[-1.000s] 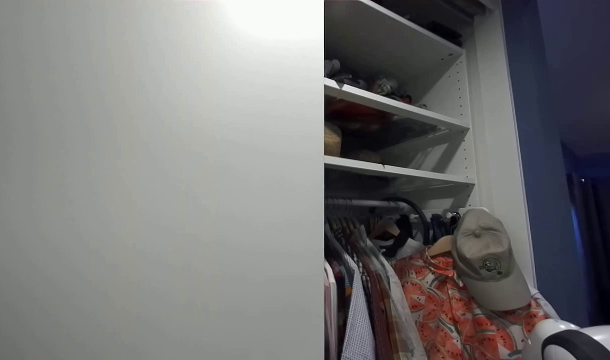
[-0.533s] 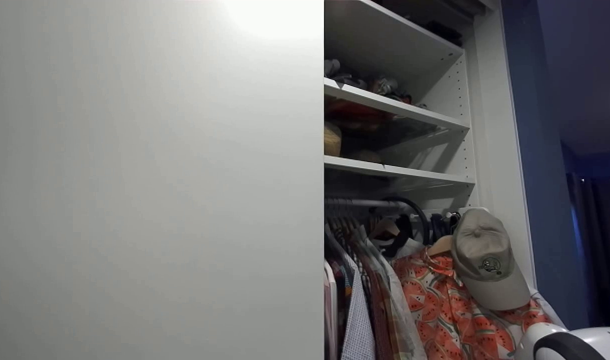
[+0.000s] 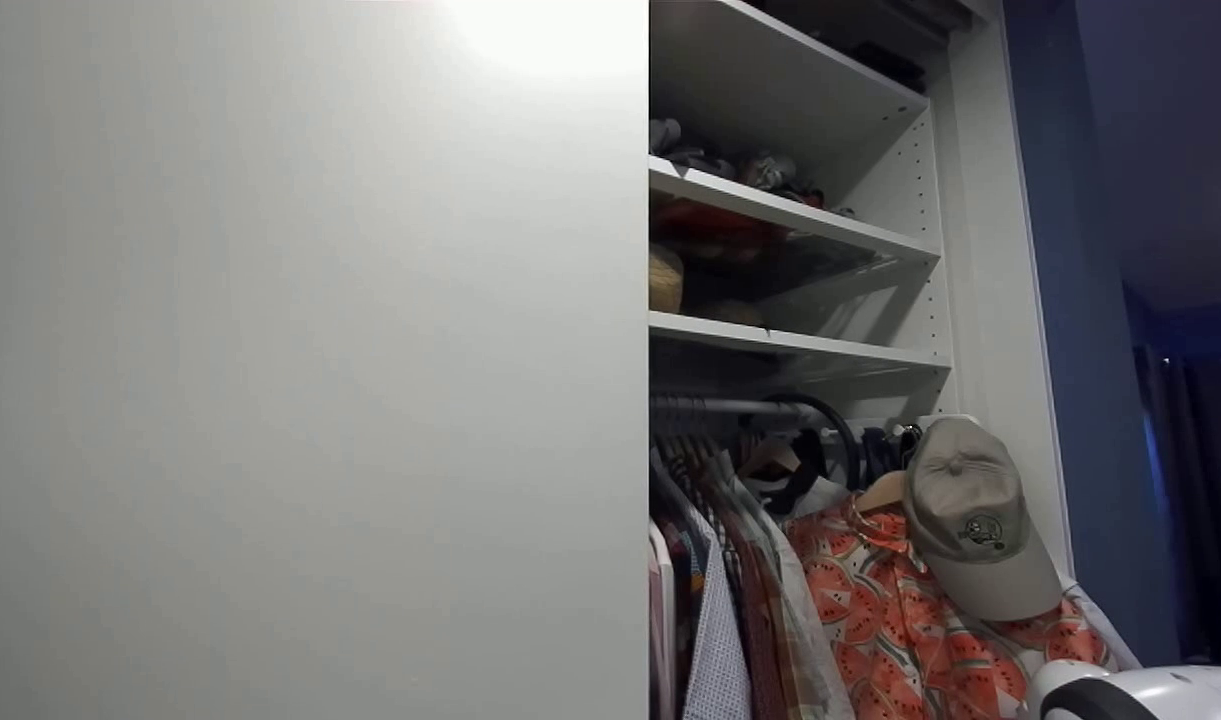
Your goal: Put the hanger on the top rod
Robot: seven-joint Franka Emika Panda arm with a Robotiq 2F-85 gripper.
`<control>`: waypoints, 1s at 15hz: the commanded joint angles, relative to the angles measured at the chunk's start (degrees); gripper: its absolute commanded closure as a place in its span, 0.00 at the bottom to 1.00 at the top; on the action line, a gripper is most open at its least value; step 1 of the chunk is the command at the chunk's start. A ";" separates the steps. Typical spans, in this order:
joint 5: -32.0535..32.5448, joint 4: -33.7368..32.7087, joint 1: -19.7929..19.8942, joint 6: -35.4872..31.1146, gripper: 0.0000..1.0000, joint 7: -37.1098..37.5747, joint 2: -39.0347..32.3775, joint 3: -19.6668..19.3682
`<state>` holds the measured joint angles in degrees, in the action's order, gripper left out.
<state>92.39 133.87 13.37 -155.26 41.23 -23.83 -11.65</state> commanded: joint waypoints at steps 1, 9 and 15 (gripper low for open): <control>3.25 -2.46 -0.27 0.41 0.35 3.69 -2.78 -0.16; 5.19 -3.95 -0.66 0.90 0.98 6.48 -4.35 -0.15; 7.79 -1.47 -4.40 6.19 0.95 9.94 2.13 0.52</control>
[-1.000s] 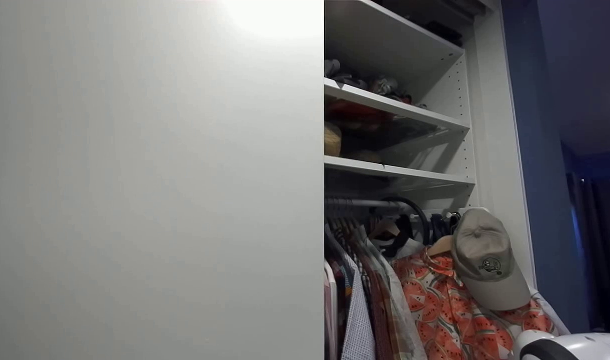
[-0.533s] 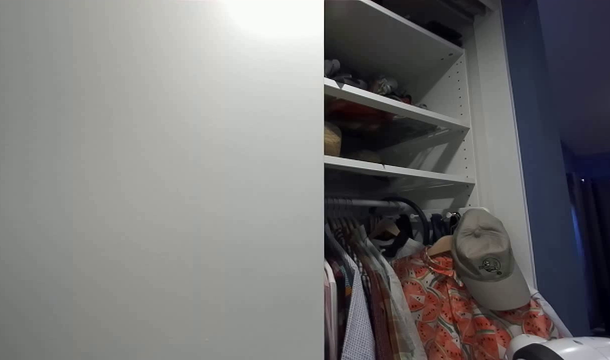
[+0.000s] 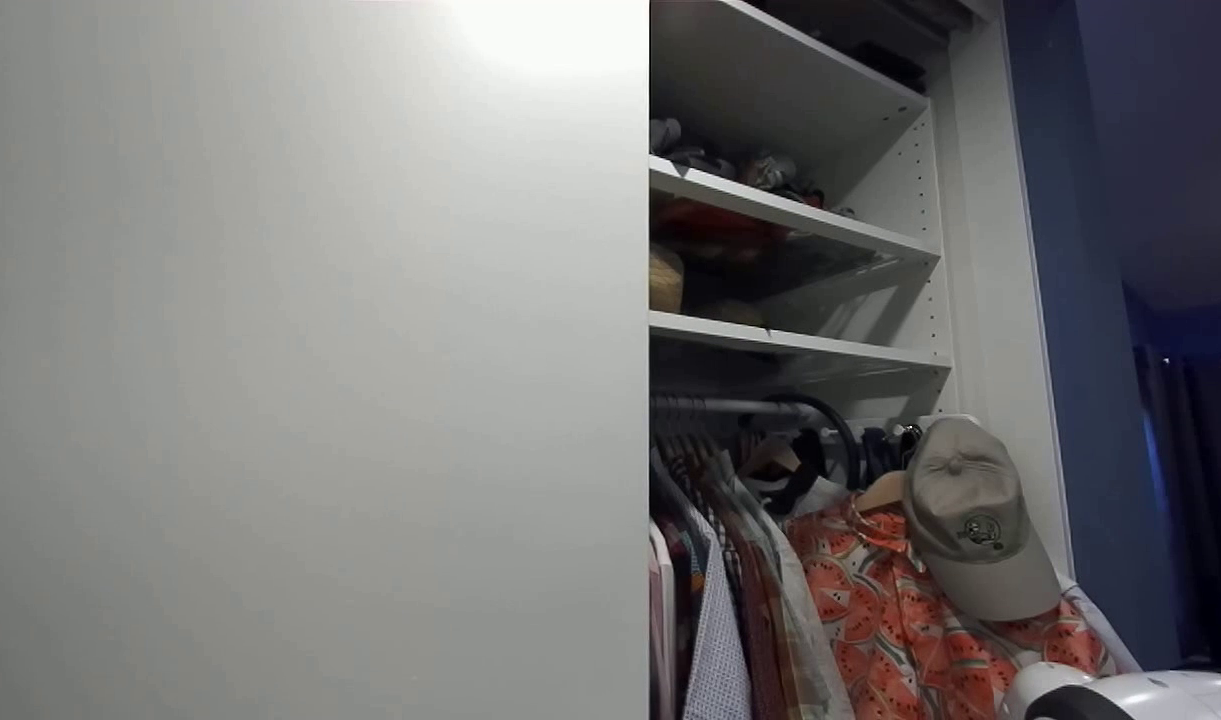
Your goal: Put the hanger on the top rod
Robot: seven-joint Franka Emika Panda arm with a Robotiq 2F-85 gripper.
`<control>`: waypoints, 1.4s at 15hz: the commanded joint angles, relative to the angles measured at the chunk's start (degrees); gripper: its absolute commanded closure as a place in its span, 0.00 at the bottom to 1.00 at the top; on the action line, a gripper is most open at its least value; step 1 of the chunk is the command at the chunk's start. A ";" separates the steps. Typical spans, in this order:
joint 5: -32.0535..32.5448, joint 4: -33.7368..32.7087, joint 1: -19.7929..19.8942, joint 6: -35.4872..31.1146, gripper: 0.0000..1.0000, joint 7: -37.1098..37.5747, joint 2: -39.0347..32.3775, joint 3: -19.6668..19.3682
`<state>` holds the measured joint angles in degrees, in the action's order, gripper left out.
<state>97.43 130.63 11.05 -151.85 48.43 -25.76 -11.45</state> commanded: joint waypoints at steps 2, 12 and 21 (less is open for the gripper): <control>3.22 2.71 -3.97 4.74 0.95 2.56 6.13 0.76; -2.59 12.39 -6.87 14.27 0.95 0.75 16.69 9.50; 0.46 12.55 -9.47 19.42 0.95 5.37 12.24 11.84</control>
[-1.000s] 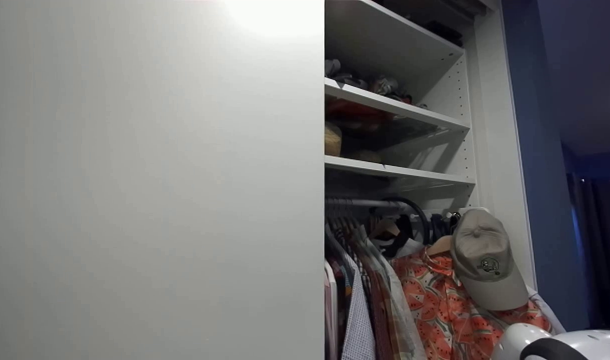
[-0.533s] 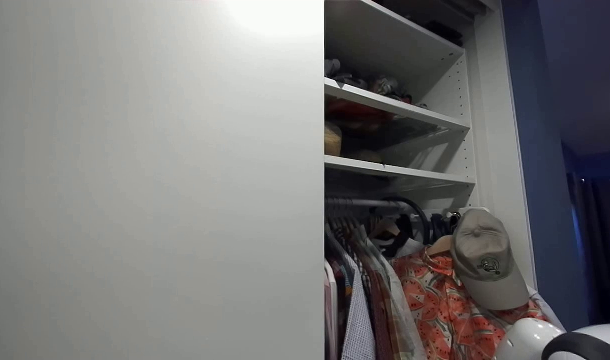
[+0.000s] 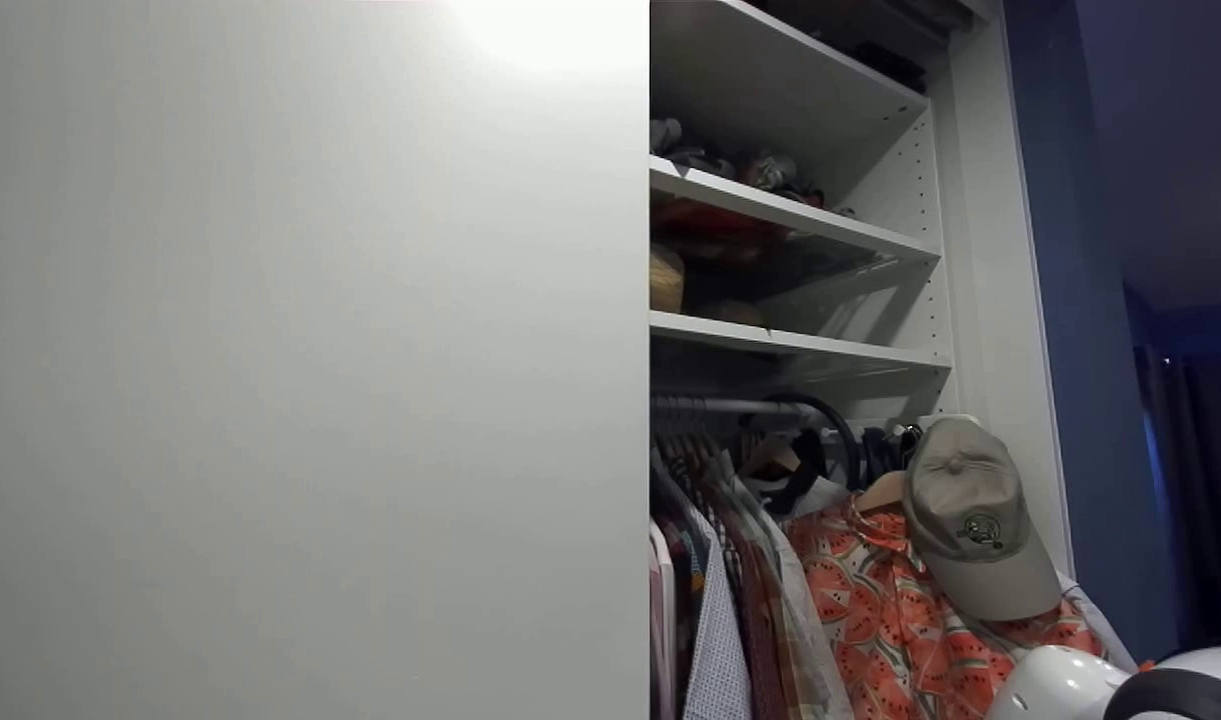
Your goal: Put the hanger on the top rod
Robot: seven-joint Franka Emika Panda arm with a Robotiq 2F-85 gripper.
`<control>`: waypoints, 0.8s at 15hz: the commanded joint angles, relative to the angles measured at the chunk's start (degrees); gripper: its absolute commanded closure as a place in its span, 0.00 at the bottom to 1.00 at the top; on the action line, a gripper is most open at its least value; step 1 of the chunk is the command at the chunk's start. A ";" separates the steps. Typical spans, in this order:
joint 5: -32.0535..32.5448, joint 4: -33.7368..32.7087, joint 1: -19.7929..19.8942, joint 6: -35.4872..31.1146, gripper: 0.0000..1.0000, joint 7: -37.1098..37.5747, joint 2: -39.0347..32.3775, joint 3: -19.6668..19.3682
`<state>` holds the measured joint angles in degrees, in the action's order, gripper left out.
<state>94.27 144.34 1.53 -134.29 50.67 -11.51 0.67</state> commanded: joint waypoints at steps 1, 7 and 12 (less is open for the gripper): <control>4.68 -1.62 0.30 2.44 0.95 3.62 -2.81 -0.45; 7.12 -8.59 2.74 2.54 0.95 4.32 -10.99 -0.95; 4.56 -11.64 4.33 -4.00 0.43 4.81 -13.04 0.33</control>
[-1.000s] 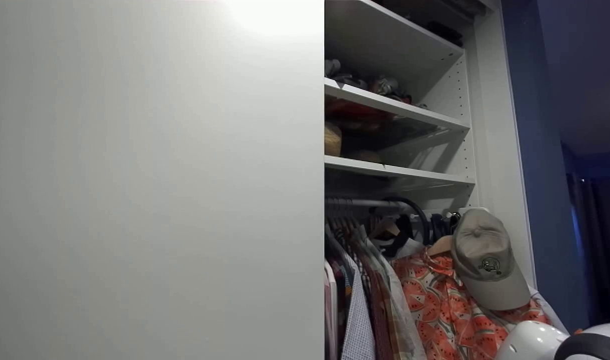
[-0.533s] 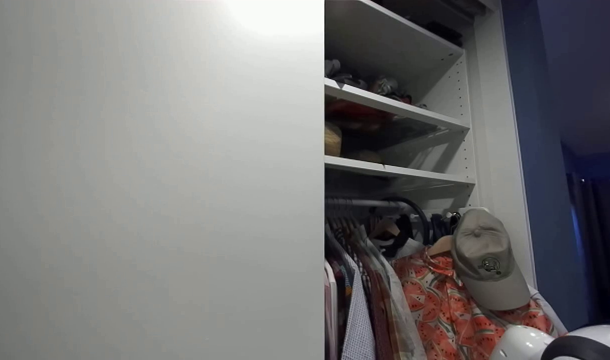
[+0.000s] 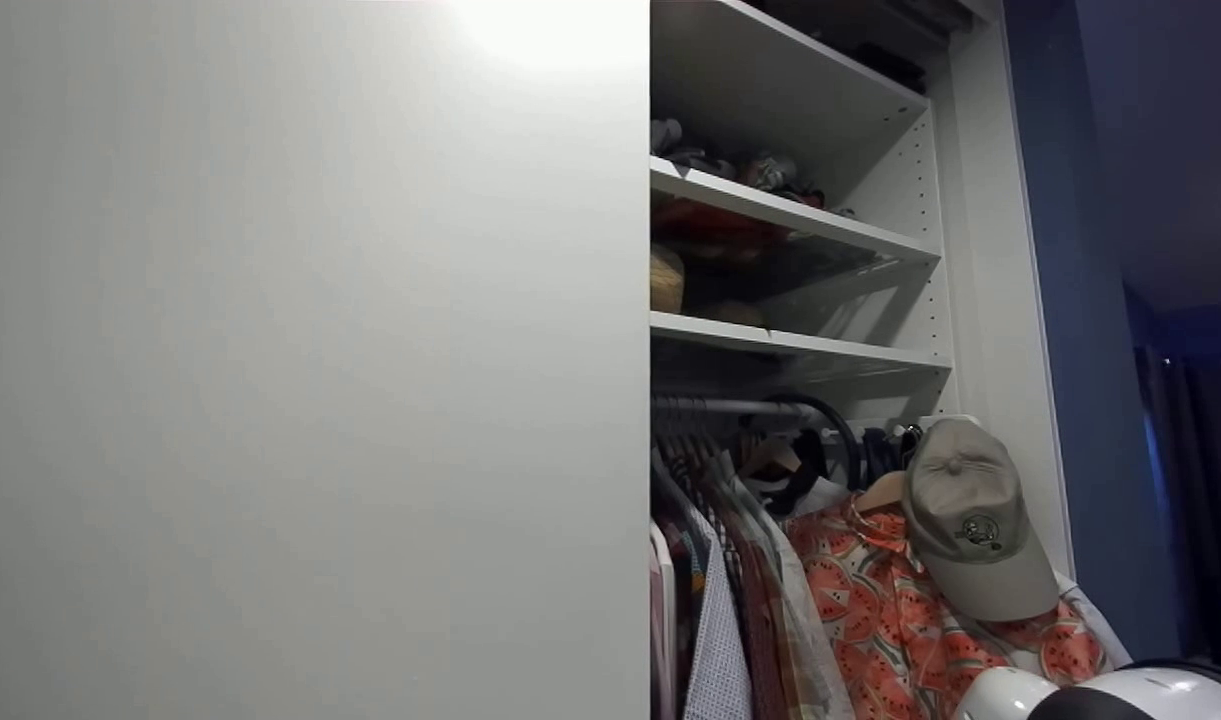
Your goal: Put the hanger on the top rod
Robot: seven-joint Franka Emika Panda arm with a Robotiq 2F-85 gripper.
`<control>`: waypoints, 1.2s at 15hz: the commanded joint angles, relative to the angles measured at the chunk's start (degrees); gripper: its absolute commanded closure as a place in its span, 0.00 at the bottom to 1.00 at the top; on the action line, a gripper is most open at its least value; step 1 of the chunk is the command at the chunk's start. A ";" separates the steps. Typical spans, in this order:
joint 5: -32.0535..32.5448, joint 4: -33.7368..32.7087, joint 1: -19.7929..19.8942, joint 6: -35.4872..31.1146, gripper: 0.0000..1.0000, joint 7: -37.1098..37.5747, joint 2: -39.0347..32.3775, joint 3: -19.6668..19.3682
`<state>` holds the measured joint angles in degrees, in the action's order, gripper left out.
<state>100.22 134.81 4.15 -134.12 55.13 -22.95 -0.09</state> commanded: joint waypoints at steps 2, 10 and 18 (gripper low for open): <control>-6.16 -1.31 2.31 -6.96 0.30 -2.82 -0.35 1.41; -19.29 8.90 9.47 -29.28 0.00 -8.52 9.86 -0.61; -18.00 14.76 11.74 -26.65 0.00 -20.96 11.66 -1.93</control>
<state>81.44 147.12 15.48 -164.15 39.68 -13.07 -1.19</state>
